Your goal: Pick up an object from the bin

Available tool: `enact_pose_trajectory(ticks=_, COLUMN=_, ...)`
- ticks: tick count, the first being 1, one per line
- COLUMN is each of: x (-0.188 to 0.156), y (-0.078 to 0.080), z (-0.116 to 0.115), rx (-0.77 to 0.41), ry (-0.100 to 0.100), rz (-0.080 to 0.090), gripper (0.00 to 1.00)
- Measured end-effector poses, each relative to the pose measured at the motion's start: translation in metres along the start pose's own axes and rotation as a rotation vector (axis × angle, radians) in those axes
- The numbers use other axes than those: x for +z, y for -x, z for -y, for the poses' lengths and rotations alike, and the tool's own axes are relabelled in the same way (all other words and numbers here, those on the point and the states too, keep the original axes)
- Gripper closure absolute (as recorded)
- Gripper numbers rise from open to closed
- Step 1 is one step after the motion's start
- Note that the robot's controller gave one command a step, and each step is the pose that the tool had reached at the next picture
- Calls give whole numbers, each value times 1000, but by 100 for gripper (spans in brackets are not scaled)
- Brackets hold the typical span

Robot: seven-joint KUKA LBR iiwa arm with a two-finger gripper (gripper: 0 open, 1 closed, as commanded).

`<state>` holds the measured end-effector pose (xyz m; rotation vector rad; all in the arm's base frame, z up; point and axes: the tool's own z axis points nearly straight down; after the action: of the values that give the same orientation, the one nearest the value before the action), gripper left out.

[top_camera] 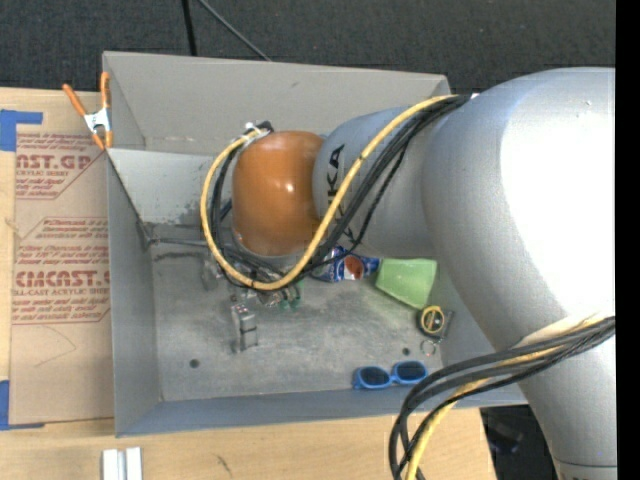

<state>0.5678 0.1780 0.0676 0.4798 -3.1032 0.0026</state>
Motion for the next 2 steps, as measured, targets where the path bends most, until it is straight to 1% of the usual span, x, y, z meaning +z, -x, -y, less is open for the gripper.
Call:
enact_pose_trajectory(ticks=1, x=-2, y=-13, z=87, rx=106, ry=-1, rz=2, gripper=0)
enact_pose_trajectory(ticks=2, x=-34, y=-9, z=116, rx=76, ry=0, rz=8, gripper=0)
